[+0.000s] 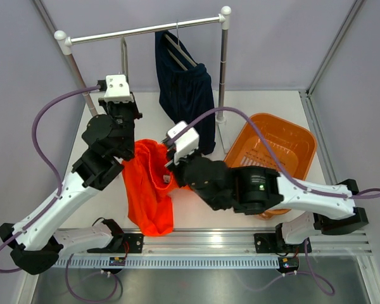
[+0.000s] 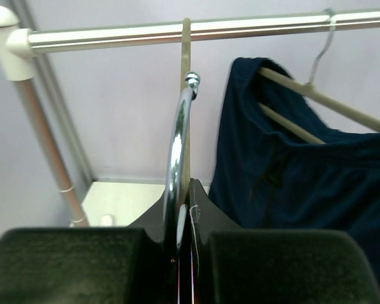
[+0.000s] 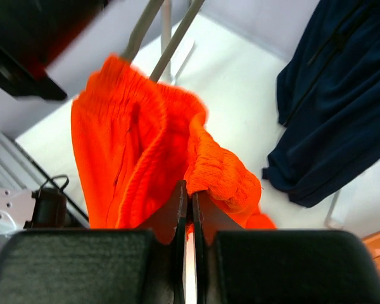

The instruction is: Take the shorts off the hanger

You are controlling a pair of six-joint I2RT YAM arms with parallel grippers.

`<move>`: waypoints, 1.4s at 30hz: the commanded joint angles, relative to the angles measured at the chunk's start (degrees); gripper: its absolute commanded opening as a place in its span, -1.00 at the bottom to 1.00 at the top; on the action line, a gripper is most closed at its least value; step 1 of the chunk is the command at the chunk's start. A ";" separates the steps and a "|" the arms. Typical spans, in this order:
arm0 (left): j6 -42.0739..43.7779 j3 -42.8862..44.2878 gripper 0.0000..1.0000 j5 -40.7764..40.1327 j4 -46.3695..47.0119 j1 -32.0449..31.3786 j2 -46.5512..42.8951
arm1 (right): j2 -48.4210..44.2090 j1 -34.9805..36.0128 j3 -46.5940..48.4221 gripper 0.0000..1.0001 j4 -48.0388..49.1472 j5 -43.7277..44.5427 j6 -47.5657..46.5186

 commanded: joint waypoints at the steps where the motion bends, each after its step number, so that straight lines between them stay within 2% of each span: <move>1: 4.08 -0.76 -1.00 -7.27 7.97 0.49 1.00 | -7.05 0.37 5.90 -1.00 3.48 6.16 -5.10; 8: 2.25 0.12 -1.00 -9.48 5.79 3.92 3.20 | -13.90 0.37 6.69 -1.00 7.08 12.22 -13.18; 12: -0.22 0.21 -1.00 -8.68 2.53 5.15 3.56 | -17.41 0.37 5.46 -1.00 15.83 16.00 -20.47; 14: -0.66 0.03 -1.00 -8.60 1.91 5.41 3.56 | -17.86 0.37 5.20 -1.00 20.77 18.55 -28.02; 15: -1.19 0.21 -1.00 -8.42 0.43 5.42 3.47 | -17.69 0.37 5.20 -1.00 26.36 20.04 -30.92; 17: -4.08 0.91 -1.00 -6.84 -1.86 5.42 3.21 | -16.90 0.19 5.29 -1.00 33.59 21.28 -42.33; 18: -6.79 1.61 -1.00 -4.84 -5.87 5.42 2.60 | -15.77 -0.07 6.16 -1.00 41.02 21.89 -49.16; 21: -10.14 2.58 -1.00 -2.27 -12.29 5.42 1.63 | -12.60 -3.58 9.40 -1.00 43.56 21.55 -54.40; 28: -18.14 1.35 -1.00 4.76 -21.28 5.33 -3.29 | -11.27 -18.07 14.16 -1.00 43.90 18.65 -55.12; 30: -19.03 0.74 -1.00 6.69 -23.56 5.33 -4.44 | -11.71 -20.71 14.43 -1.00 47.06 17.51 -56.08; 36: -20.88 -2.69 -1.00 9.24 -25.68 5.33 -8.21 | -10.48 -29.68 14.69 -1.00 62.00 16.28 -68.20; 40: -20.79 -3.66 -1.00 9.51 -25.77 5.33 -9.10 | -10.83 -34.34 15.13 -1.00 61.40 15.66 -66.37; 42: -20.79 -3.75 -1.00 9.77 -25.86 5.33 -9.19 | -11.80 -35.93 15.13 -1.00 57.99 15.14 -62.44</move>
